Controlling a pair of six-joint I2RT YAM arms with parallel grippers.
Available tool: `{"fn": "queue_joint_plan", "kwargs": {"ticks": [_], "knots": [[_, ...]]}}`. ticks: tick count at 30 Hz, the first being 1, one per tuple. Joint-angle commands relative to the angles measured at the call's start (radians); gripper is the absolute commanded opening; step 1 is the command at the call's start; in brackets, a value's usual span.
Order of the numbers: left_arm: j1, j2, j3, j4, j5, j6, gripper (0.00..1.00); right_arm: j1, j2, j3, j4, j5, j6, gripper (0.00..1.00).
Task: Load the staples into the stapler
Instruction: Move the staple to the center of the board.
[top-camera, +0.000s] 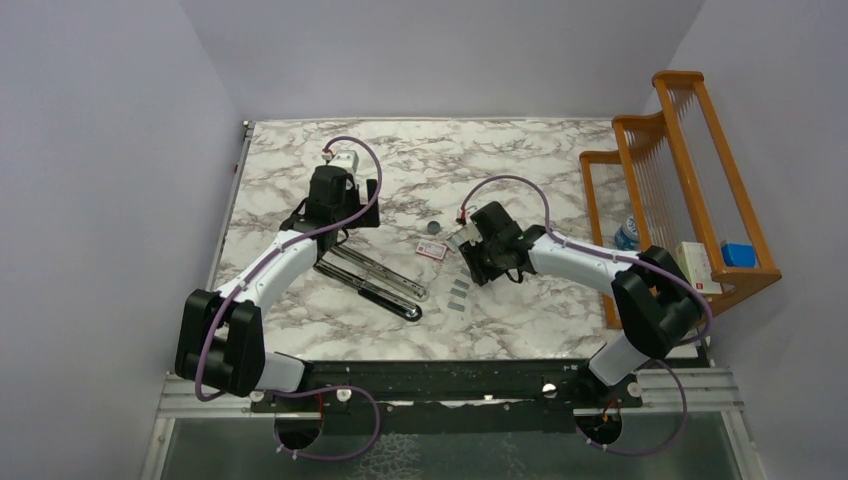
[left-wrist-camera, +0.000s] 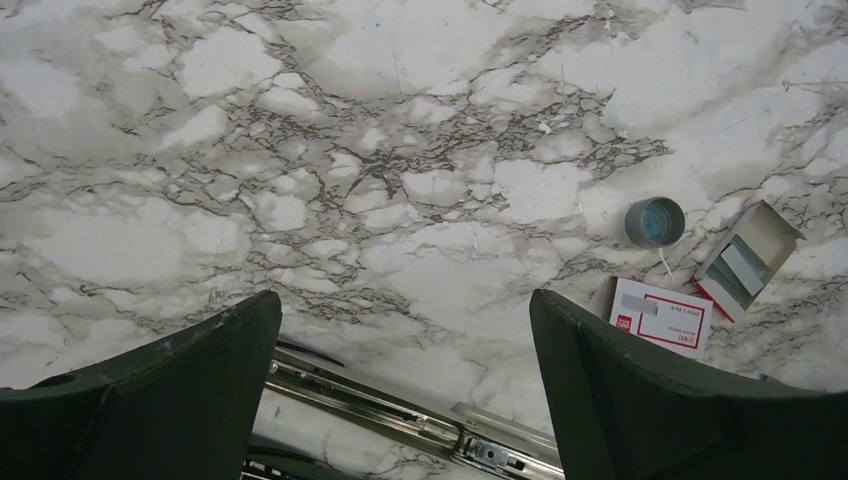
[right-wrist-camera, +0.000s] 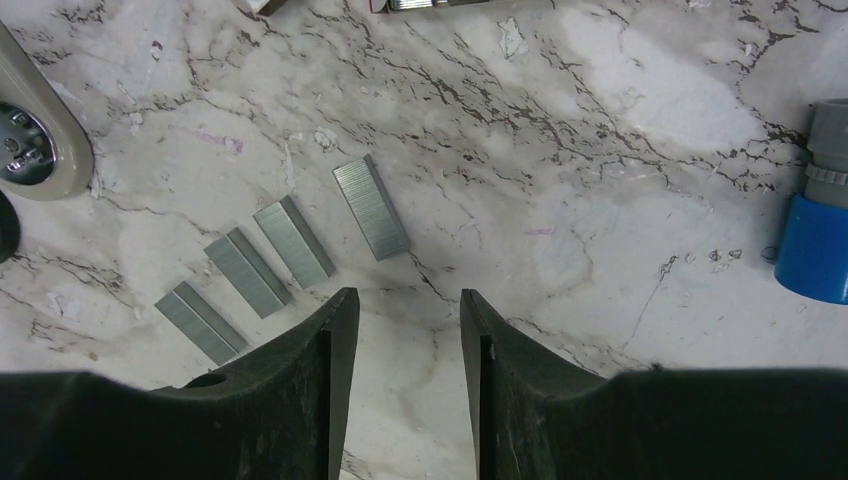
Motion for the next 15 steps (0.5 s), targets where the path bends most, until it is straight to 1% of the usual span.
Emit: {"fn": "queue_joint_plan", "kwargs": {"ticks": [1,6,12,15], "knots": [[0.004,-0.026,-0.004,0.050,0.037,0.019,0.98,0.005,0.001,-0.014,0.059,-0.031,-0.095,0.45],[0.005,-0.017,0.003,0.054,0.039,0.026,0.98,0.006,0.008,-0.033,0.109,-0.087,-0.168,0.45],[0.005,-0.009,0.006,0.056,0.047,0.028,0.98,0.006,0.028,-0.050,0.135,-0.102,-0.217,0.45],[0.005,-0.008,0.007,0.056,0.049,0.032,0.98,0.006,0.037,-0.047,0.137,-0.111,-0.228,0.43]]}}
